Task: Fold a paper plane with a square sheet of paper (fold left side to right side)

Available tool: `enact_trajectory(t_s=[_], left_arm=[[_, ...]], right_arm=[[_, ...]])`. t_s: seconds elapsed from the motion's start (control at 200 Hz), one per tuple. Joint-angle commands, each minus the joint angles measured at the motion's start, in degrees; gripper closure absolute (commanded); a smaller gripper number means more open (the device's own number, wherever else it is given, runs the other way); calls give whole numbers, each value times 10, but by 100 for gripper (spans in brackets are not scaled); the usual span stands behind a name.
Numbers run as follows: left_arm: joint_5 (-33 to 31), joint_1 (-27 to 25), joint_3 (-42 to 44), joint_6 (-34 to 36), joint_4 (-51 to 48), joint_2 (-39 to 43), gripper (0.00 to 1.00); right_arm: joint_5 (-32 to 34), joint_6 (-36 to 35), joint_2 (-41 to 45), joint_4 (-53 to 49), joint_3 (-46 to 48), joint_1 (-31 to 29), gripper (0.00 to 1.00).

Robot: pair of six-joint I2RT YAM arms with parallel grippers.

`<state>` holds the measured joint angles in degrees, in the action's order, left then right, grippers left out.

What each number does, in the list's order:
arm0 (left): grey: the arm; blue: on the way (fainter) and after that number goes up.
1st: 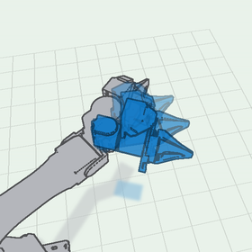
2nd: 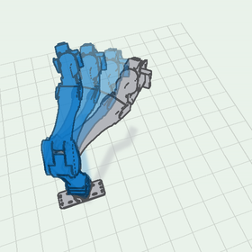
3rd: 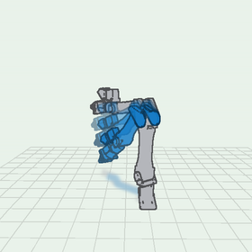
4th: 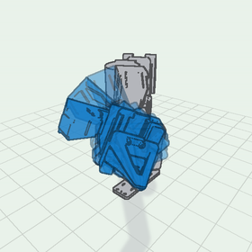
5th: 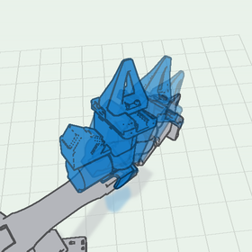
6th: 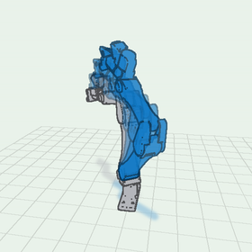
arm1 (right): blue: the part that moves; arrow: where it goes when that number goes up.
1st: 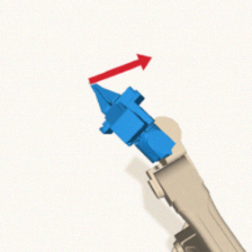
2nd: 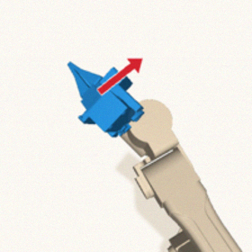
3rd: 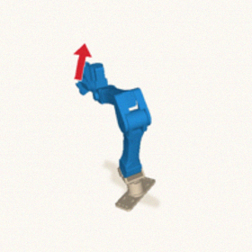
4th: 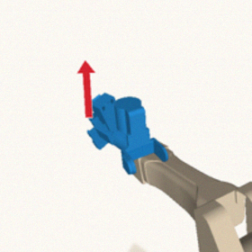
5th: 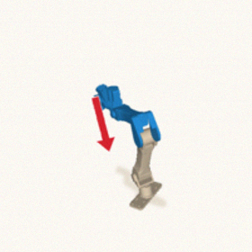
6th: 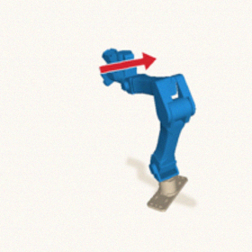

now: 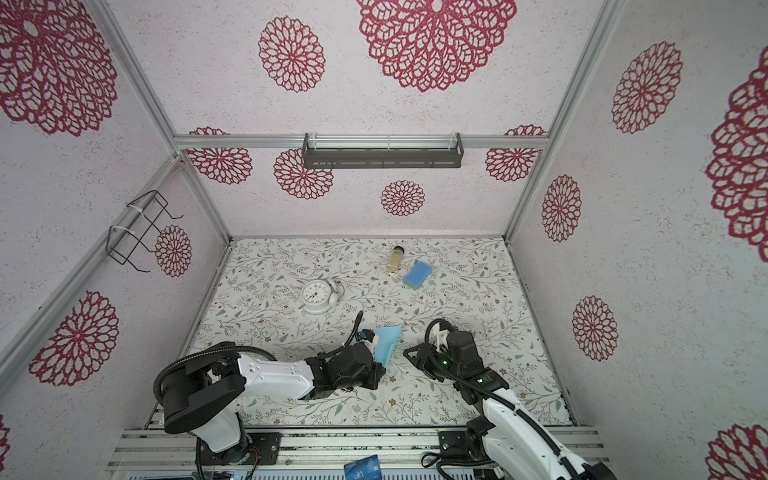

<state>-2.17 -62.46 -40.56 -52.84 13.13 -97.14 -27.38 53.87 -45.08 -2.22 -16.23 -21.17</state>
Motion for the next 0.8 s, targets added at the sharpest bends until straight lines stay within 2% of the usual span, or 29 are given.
enact_trajectory(t_s=[0.0,0.205,0.535,0.635,0.796], left_arm=[[4,6,4,-8,15,-2,100],[21,14,10,-3,15,12,100],[83,41,42,-30,80,8,100],[96,45,46,-39,90,8,100],[126,55,62,-66,131,6,100]], right_arm=[[1,-38,-3,-3,-18,2,56],[7,-77,-23,-36,-38,2,56],[25,-133,-46,-79,-63,2,58],[23,-134,-55,-67,-60,2,63],[10,-134,-84,-35,-58,0,76]])
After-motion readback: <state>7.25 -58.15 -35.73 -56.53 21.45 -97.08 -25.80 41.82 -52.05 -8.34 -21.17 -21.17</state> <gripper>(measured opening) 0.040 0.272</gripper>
